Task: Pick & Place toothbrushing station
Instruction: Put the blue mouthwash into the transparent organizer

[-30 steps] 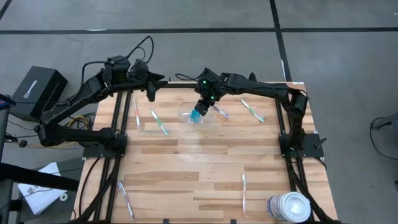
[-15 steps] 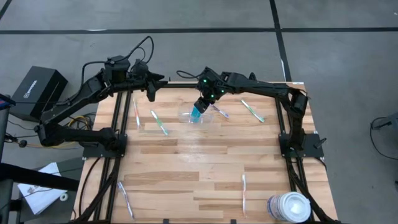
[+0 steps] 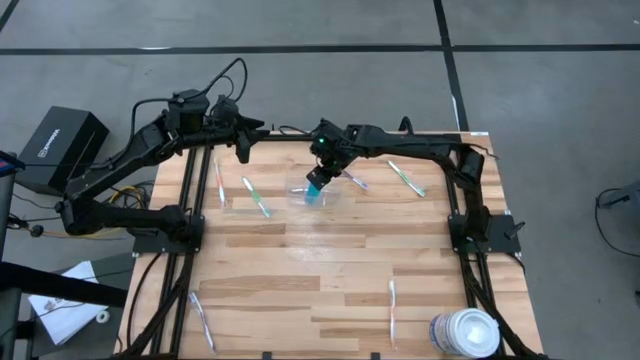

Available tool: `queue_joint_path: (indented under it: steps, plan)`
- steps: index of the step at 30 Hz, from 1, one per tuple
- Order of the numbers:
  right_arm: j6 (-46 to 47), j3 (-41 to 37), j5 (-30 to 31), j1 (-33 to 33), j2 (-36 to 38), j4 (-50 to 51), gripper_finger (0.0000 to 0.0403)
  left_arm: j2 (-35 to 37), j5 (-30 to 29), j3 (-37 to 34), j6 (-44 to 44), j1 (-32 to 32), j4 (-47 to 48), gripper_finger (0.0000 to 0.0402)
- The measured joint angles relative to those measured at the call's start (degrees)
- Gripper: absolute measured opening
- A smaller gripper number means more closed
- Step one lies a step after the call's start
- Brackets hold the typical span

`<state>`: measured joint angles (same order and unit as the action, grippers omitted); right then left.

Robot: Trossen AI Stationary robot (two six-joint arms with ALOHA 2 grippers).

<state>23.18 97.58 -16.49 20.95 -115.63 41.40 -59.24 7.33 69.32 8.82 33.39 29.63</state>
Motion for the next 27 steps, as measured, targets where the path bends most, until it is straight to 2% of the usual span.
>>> queue_joint_path:
  steps: [27]
  plan:
    - [-1.79,-0.27,3.08,-0.21,0.04,3.77,0.0081,-0.52,0.0,0.02,-1.56,0.11,-0.11,0.0167]
